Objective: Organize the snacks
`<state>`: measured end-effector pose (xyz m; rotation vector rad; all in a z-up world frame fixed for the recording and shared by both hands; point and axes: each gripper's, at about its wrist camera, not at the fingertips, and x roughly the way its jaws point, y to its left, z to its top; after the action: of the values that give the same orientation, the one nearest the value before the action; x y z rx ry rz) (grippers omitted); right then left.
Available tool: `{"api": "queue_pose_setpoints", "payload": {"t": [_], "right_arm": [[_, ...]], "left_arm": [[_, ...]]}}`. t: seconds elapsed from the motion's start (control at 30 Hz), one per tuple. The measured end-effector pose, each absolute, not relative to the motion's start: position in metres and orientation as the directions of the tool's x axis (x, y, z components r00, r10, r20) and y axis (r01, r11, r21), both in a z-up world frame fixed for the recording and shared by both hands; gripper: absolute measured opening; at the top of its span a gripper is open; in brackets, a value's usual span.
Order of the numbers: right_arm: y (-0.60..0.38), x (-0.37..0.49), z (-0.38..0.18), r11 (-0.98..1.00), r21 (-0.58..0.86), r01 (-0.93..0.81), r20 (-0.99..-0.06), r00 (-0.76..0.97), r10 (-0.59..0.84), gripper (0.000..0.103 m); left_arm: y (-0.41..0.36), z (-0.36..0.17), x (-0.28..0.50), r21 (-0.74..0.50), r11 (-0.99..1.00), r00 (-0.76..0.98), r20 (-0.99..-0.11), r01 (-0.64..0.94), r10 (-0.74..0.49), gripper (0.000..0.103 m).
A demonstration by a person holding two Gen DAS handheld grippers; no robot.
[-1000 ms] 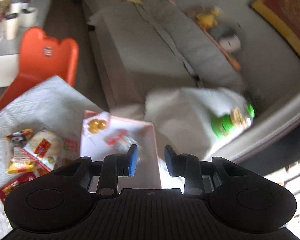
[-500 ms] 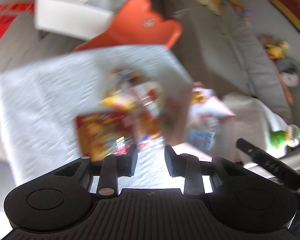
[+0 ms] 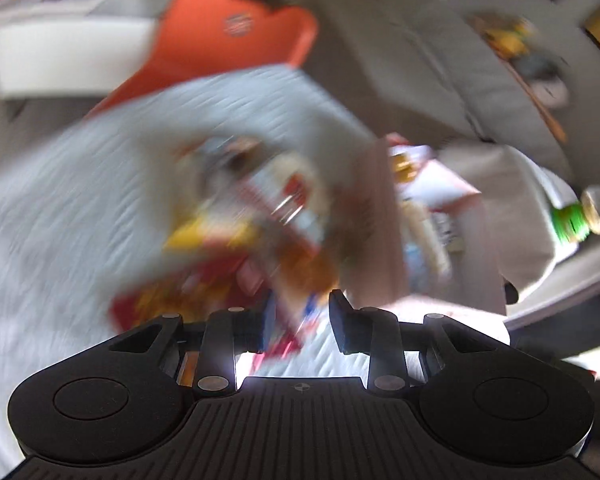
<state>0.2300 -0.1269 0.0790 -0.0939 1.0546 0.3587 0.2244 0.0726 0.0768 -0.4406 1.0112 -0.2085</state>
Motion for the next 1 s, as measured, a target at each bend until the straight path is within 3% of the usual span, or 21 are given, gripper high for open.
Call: {"api": "queue_pose_setpoints", "payload": {"t": [0.13,0.2,0.3,0.43,0.5,0.6,0.63,0.67,0.87,1.0], "right_arm": [[-0.128,0.205,0.054,0.931,0.094,-0.354,-0.860,0.442,0.255,0.074],[-0.130,0.196,0.039,0.927,0.073,-0.367,-0.861,0.446,0.245,0.074],[-0.141,0.193,0.019,0.929,0.078,-0.361,-0.875,0.421,0.237,0.074],[-0.157,0.199,0.009,0.932,0.072,-0.354,-0.885,0.409,0.224,0.074],[-0.161,0.202,0.008,0.932,0.060,-0.357,-0.889,0.405,0.213,0.074],[-0.163,0.207,0.013,0.928,0.056,-0.367,-0.886,0.411,0.216,0.074],[-0.162,0.210,0.014,0.926,0.058,-0.372,-0.883,0.413,0.222,0.074],[-0.161,0.212,0.015,0.925,0.062,-0.376,-0.883,0.412,0.226,0.074],[-0.136,0.232,0.020,0.905,0.187,-0.381,-0.882,0.340,0.326,0.074],[-0.111,0.242,0.024,0.915,0.189,-0.356,-0.873,0.366,0.323,0.074]], "left_arm": [[0.026,0.071,0.300,-0.307,0.924,0.456,-0.805,0.228,-0.380,0.033],[0.013,0.054,0.325,-0.271,0.941,0.404,-0.852,0.202,-0.332,0.031],[-0.001,0.041,0.334,-0.274,0.935,0.391,-0.854,0.223,-0.344,0.031],[-0.019,0.028,0.333,-0.170,0.945,0.364,-0.892,0.280,-0.268,0.035],[-0.012,0.028,0.331,-0.185,0.947,0.354,-0.895,0.262,-0.273,0.038],[0.010,0.028,0.319,-0.188,0.965,0.346,-0.906,0.182,-0.242,0.034],[0.020,0.028,0.313,-0.180,0.972,0.339,-0.914,0.153,-0.223,0.019],[0.028,0.027,0.306,-0.154,0.979,0.324,-0.927,0.131,-0.189,0.014],[0.084,0.028,0.251,-0.146,0.989,0.312,-0.939,0.013,-0.142,0.016],[0.117,0.027,0.225,-0.202,0.975,0.385,-0.910,-0.092,-0.152,0.016]]}}
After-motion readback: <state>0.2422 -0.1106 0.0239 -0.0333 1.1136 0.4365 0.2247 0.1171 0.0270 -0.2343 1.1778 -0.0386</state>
